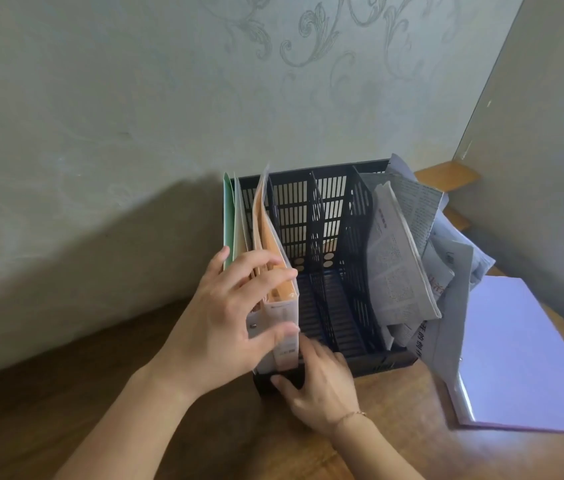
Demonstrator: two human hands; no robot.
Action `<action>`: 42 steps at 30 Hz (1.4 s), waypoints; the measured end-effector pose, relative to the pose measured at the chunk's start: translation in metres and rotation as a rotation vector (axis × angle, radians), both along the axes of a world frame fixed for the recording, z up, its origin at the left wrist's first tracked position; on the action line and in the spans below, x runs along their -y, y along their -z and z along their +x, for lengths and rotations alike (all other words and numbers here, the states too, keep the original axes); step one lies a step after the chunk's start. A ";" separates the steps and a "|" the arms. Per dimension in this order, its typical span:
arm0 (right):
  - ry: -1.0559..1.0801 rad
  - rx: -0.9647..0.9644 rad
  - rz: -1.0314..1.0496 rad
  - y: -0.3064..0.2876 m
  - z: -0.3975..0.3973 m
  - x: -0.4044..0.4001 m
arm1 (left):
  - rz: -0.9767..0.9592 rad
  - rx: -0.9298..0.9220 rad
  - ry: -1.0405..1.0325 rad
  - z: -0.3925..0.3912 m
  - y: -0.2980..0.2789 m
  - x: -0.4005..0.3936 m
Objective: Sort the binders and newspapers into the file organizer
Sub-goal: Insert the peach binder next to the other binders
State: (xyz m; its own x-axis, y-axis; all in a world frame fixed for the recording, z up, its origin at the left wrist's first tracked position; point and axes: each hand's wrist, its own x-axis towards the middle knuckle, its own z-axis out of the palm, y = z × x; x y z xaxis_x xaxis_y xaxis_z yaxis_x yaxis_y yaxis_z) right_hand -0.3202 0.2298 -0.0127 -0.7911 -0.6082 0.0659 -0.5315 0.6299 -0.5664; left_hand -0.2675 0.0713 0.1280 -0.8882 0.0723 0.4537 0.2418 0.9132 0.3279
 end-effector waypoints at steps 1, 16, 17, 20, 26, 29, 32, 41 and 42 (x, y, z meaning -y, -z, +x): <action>-0.031 0.000 -0.189 -0.022 0.000 -0.003 | 0.005 -0.002 0.007 0.000 -0.003 0.000; -0.152 -0.190 0.345 -0.177 -0.141 0.135 | 0.137 -0.063 -0.148 0.007 0.010 -0.011; -0.122 -0.206 0.324 -0.173 -0.140 0.134 | 0.138 -0.056 -0.142 0.006 0.010 -0.011; -0.087 -0.238 0.289 -0.161 -0.137 0.132 | 0.072 -0.041 -0.139 0.005 0.010 -0.016; -0.099 -0.206 0.179 -0.179 -0.124 0.126 | -0.057 -0.019 -0.101 0.012 -0.018 -0.006; 0.068 -0.355 -0.465 -0.185 -0.089 0.068 | -0.172 -0.039 -0.180 0.013 -0.045 0.010; 0.185 -0.361 -1.008 -0.125 -0.007 -0.005 | -0.331 0.286 -0.221 0.007 -0.060 0.013; 0.264 -0.184 -0.054 0.044 0.033 -0.002 | -0.546 0.429 -0.180 -0.003 -0.071 -0.006; 0.274 -0.189 -0.030 0.043 0.029 0.001 | -0.507 0.455 -0.170 -0.004 -0.069 -0.008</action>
State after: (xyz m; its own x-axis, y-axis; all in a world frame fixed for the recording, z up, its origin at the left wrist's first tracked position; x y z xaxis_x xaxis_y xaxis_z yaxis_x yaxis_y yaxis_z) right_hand -0.2908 0.2286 -0.0558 -0.8971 -0.3701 0.2413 -0.4418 0.7486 -0.4944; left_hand -0.2711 0.0792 0.1967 -0.9996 0.0202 -0.0187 0.0222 0.9933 -0.1136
